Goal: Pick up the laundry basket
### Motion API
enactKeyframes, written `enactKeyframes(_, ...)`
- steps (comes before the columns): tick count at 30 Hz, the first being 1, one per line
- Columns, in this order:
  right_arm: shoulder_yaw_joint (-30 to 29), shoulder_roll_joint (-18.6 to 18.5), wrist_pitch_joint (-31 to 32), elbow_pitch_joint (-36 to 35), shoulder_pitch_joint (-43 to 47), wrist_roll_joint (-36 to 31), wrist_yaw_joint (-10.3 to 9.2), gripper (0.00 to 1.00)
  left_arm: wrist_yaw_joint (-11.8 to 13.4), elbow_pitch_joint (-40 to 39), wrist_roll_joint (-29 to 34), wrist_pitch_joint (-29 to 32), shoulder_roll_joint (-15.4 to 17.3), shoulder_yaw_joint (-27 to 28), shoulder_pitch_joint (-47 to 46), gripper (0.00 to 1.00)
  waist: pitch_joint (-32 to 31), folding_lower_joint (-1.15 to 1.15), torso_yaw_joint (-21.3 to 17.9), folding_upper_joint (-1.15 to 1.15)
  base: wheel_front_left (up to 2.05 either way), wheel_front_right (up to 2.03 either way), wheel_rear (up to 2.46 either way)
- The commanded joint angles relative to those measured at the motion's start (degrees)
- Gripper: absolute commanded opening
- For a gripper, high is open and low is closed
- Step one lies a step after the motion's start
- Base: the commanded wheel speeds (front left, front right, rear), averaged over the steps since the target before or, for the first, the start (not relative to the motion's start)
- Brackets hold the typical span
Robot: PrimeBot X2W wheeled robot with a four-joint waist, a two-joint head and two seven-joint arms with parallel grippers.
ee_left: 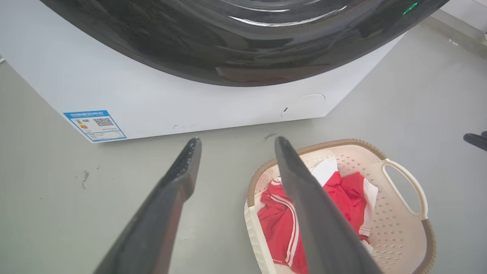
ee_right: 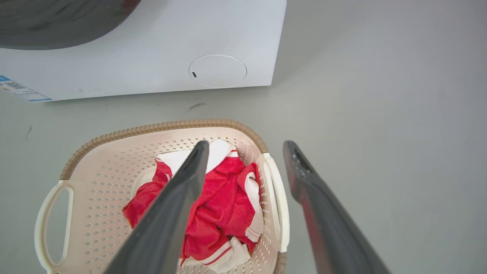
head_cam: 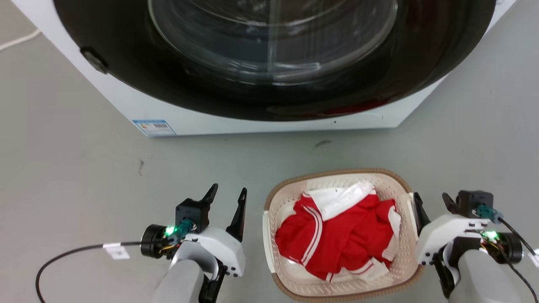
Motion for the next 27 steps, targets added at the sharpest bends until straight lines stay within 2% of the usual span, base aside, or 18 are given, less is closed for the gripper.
enactKeyframes(1, 0.04, 0.07, -0.66, 1.91, -2.13, -0.33, -0.02, 1.00, -0.43, 1.52, -0.27, 0.15, 0.06, -0.16, -1.92, 1.00, 2.23, 0.00, -1.32, 0.00, 0.00, 0.00, 0.00)
enactKeyframes(13, 3.22, 0.07, -2.46, 13.41, -9.90, 2.18, -0.03, 1.00, -2.16, 13.37, -0.97, 2.12, 0.32, -2.30, -9.97, 1.00, 8.62, 0.00, -5.37, 0.00, 0.00, 0.00, 0.00)
enactKeyframes(27, 5.91, 0.06, -2.28, 20.15, -17.20, 3.24, -0.03, 1.00, -2.07, 25.31, -2.43, 7.92, 0.12, -3.85, -20.40, 1.00, 16.59, 0.00, -7.06, 0.00, 0.00, 0.00, 0.00)
